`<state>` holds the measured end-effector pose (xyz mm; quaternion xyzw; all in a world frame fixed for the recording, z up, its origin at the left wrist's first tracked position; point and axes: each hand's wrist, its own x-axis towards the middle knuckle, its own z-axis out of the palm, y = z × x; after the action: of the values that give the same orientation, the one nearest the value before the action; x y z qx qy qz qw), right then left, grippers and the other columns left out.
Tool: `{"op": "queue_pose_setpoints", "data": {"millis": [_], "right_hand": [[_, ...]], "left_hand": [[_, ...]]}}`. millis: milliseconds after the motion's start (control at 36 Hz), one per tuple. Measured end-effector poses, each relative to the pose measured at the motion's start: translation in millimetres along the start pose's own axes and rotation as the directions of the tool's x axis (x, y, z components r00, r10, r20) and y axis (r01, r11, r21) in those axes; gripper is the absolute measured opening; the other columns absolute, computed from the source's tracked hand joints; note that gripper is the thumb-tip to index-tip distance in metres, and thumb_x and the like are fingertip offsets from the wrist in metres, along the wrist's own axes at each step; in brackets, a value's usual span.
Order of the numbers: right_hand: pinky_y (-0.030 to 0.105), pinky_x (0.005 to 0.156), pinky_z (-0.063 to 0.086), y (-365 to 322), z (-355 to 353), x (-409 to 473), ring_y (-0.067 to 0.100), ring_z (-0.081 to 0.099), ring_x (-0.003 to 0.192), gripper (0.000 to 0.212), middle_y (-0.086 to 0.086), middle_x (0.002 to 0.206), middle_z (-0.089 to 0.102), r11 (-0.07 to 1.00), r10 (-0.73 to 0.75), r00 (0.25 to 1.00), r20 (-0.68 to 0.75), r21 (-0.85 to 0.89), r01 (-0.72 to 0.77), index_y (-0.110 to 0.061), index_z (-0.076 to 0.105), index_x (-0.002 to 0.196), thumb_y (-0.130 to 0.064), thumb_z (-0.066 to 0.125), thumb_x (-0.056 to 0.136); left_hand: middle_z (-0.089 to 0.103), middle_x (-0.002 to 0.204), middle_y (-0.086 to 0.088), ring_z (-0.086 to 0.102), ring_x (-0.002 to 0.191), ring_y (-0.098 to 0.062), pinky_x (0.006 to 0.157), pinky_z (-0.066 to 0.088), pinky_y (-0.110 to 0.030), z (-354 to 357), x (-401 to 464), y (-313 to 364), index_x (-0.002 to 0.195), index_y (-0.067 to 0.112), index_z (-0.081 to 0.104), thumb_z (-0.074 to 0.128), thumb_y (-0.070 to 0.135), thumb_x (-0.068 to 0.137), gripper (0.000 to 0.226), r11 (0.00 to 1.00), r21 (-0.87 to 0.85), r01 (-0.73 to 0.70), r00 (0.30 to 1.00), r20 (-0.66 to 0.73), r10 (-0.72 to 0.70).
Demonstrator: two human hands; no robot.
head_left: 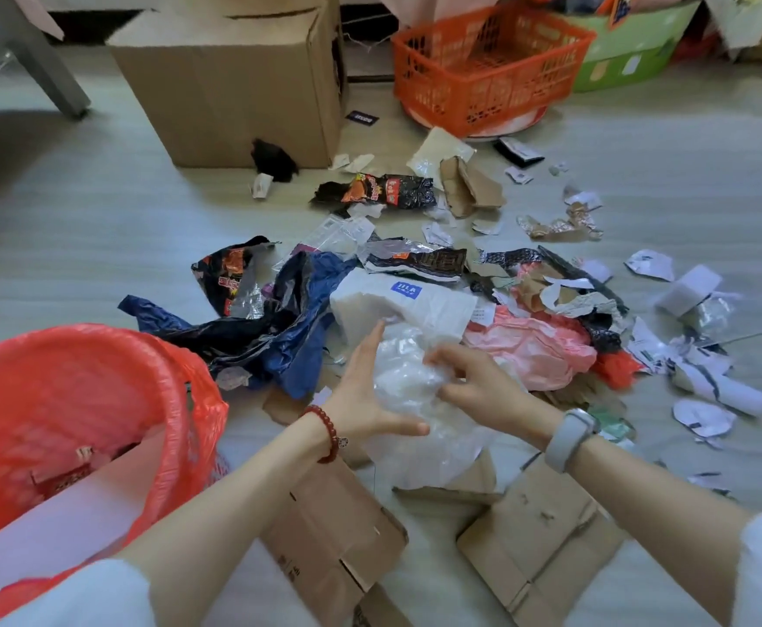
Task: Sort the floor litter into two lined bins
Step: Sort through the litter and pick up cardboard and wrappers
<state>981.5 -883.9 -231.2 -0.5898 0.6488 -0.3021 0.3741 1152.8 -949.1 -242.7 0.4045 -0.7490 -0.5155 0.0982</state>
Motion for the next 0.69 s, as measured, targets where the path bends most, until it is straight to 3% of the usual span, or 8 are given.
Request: {"op": "queue_pose_setpoints", "data": {"millis": [139, 222, 333, 417, 472, 556, 611, 694], "right_hand": [[0.015, 0.064, 0.040, -40, -9, -7, 0.001, 0.052, 0.069, 0.042, -0.005, 0.101, 0.057, 0.931, -0.035, 0.999, 0.011, 0.363, 0.029, -0.030, 0.050, 0.101, 0.008, 0.048, 0.082], [0.020, 0.072, 0.045, -53, -13, -17, 0.003, 0.055, 0.078, 0.036, -0.006, 0.105, 0.059, 0.921, -0.079, 0.992, -0.099, 0.374, 0.111, -0.034, 0.051, 0.101, -0.005, 0.050, 0.080], [0.031, 0.098, 0.041, -50, -28, -20, 0.005, 0.049, 0.110, 0.031, -0.012, 0.116, 0.054, 0.919, 0.038, 0.949, -0.313, 0.383, 0.089, -0.037, 0.051, 0.110, -0.040, 0.054, 0.079], [0.048, 0.111, 0.027, -46, -36, -17, 0.017, 0.038, 0.130, 0.056, -0.005, 0.139, 0.043, 0.772, 0.253, 0.966, -0.046, 0.611, -0.173, -0.046, 0.043, 0.124, -0.070, 0.049, 0.074], [0.053, 0.106, 0.036, -44, -28, -18, 0.025, 0.050, 0.123, 0.070, -0.001, 0.130, 0.055, 0.621, 0.311, 0.938, 0.151, 0.715, -0.321, -0.043, 0.047, 0.123, -0.078, 0.047, 0.062], [0.058, 0.100, 0.039, -47, -9, -18, 0.034, 0.056, 0.116, 0.068, 0.006, 0.118, 0.062, 0.422, 0.256, 0.918, 0.304, 0.819, -0.388, -0.027, 0.054, 0.125, -0.069, 0.041, 0.072], [0.056, 0.093, 0.044, -55, -4, -15, 0.030, 0.064, 0.101, 0.064, 0.005, 0.106, 0.068, 0.327, 0.208, 0.911, 0.355, 0.853, -0.407, -0.028, 0.059, 0.118, -0.069, 0.037, 0.073], [0.044, 0.079, 0.052, -69, 2, -9, 0.021, 0.069, 0.080, 0.060, 0.002, 0.086, 0.072, 0.264, 0.167, 0.902, 0.398, 0.864, -0.430, -0.022, 0.065, 0.103, -0.067, 0.040, 0.073]], "left_hand": [[0.054, 0.117, 0.001, 0.059, 0.091, -0.007, 0.078, 0.050, -0.015, -14, -3, 29, 0.144, 0.028, 0.007, 0.081, -0.001, 0.062, 0.114, 0.975, -0.216, -0.058, 0.996, -0.082, 0.041], [0.063, 0.102, 0.003, 0.061, 0.085, -0.007, 0.069, 0.053, -0.015, -28, -1, 39, 0.120, 0.025, 0.049, 0.081, 0.014, 0.055, 0.074, 0.980, -0.137, -0.143, 0.985, -0.116, 0.128], [0.067, 0.087, 0.013, 0.063, 0.077, 0.005, 0.072, 0.055, -0.020, -43, 0, 47, 0.091, 0.030, 0.062, 0.074, 0.030, 0.047, 0.046, 0.966, -0.170, -0.197, 0.980, -0.061, 0.189], [0.069, 0.076, 0.013, 0.062, 0.070, 0.007, 0.065, 0.054, -0.016, -43, -3, 52, 0.088, 0.025, 0.062, 0.078, 0.007, 0.058, 0.039, 0.946, -0.225, -0.235, 0.972, -0.031, 0.234], [0.065, 0.083, 0.011, 0.061, 0.071, 0.008, 0.068, 0.053, -0.017, -41, -4, 56, 0.091, 0.026, 0.057, 0.078, 0.022, 0.051, 0.045, 0.927, -0.228, -0.297, 0.955, -0.088, 0.285], [0.059, 0.089, 0.005, 0.058, 0.080, 0.002, 0.077, 0.050, -0.025, -36, -4, 53, 0.089, 0.034, 0.049, 0.071, 0.029, 0.058, 0.039, 0.926, -0.119, -0.357, 0.903, -0.296, 0.310], [0.055, 0.096, -0.009, 0.055, 0.088, -0.021, 0.081, 0.049, -0.040, -28, -8, 43, 0.094, 0.034, 0.047, 0.065, 0.020, 0.067, 0.035, 0.913, 0.038, -0.406, 0.823, -0.418, 0.383], [0.043, 0.105, -0.009, 0.044, 0.097, -0.025, 0.085, 0.045, -0.041, -19, -13, 29, 0.114, 0.027, 0.037, 0.065, 0.010, 0.069, 0.055, 0.877, 0.274, -0.394, 0.750, -0.455, 0.479]]}}
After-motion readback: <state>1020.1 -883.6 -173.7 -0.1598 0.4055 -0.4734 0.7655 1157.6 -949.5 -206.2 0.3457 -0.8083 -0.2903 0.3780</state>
